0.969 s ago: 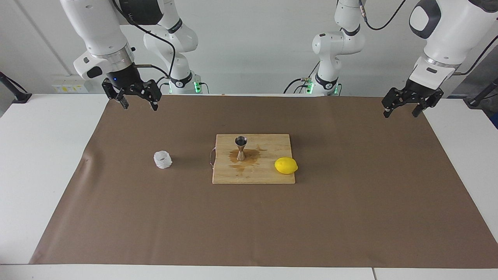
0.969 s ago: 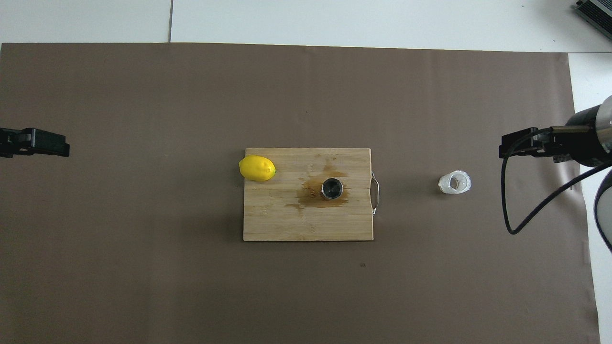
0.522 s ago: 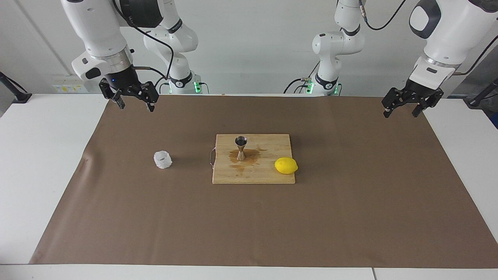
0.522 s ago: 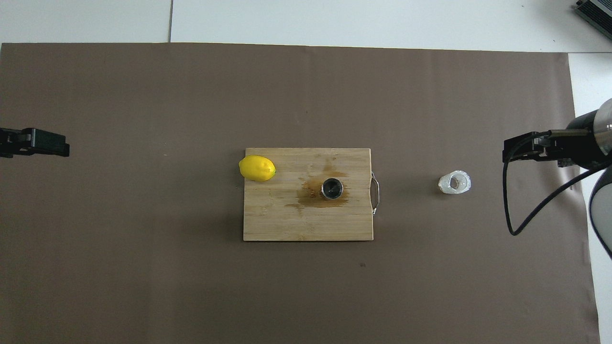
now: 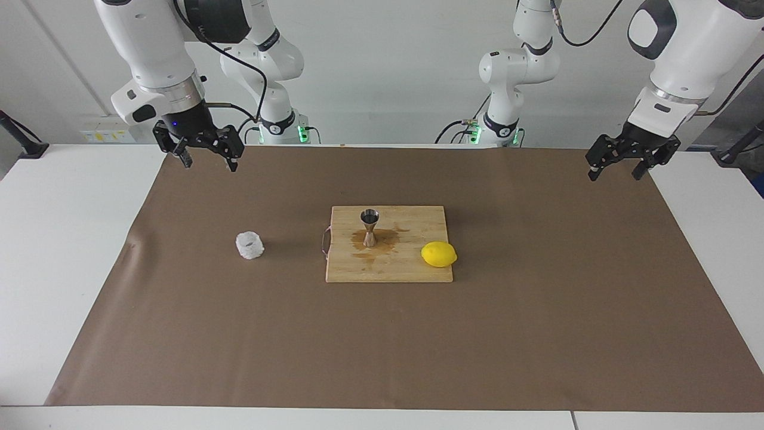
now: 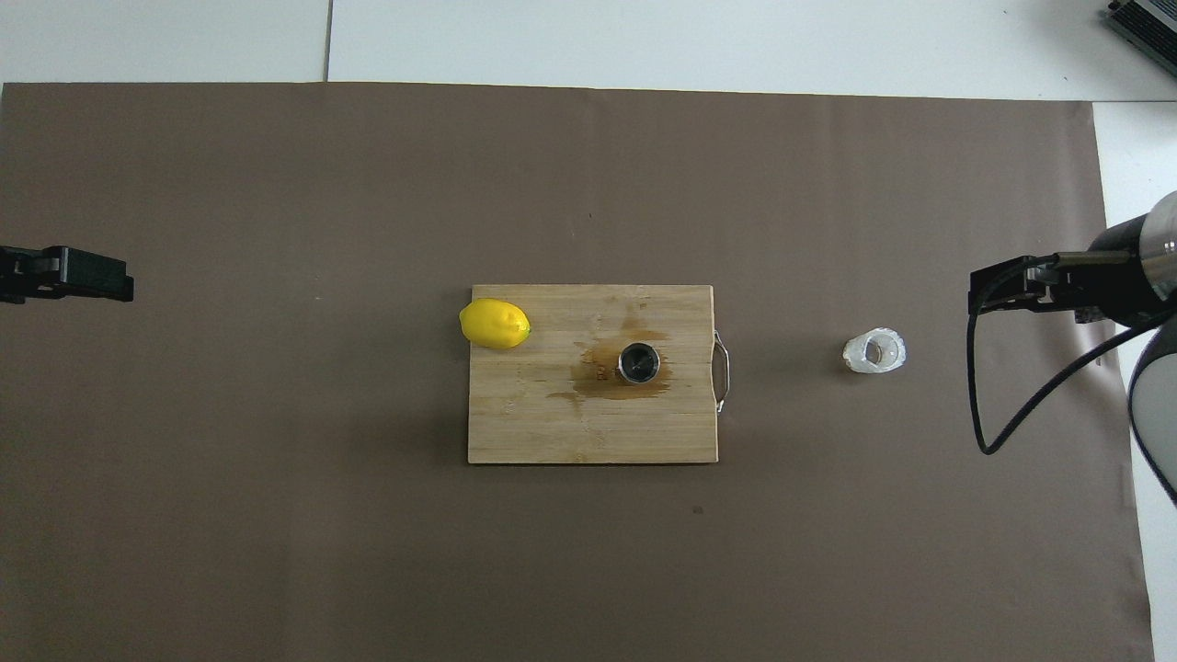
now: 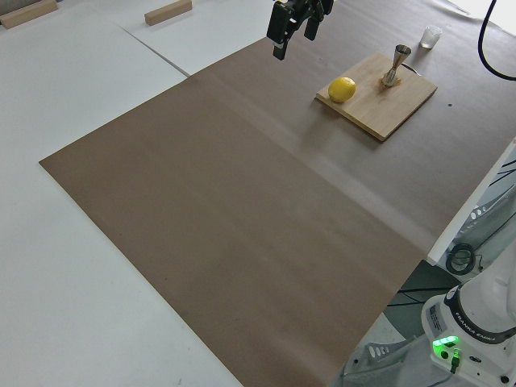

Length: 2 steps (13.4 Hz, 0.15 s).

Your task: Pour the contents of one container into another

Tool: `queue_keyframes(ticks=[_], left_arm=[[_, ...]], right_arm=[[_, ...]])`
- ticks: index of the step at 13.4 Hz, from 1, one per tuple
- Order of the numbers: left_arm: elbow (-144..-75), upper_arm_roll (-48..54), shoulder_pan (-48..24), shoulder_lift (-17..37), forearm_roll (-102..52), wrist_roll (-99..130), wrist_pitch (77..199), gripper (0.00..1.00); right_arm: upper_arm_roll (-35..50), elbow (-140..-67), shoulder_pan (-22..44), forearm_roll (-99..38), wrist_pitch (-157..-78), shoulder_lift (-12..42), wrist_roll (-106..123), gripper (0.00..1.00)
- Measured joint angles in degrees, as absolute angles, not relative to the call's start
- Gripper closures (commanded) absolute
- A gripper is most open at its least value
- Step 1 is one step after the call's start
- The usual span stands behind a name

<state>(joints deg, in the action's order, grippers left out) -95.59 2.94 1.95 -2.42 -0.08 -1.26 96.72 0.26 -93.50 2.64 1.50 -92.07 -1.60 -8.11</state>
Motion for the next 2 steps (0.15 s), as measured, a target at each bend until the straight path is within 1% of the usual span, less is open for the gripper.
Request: queue_keyframes(ticks=[2], left_arm=[[-95.6, 2.9, 1.9, -2.4, -0.1, -1.3, 96.7, 0.00]], right_arm=[[0.3, -93.5, 2.6, 1.5, -92.1, -1.6, -8.1, 0.00]])
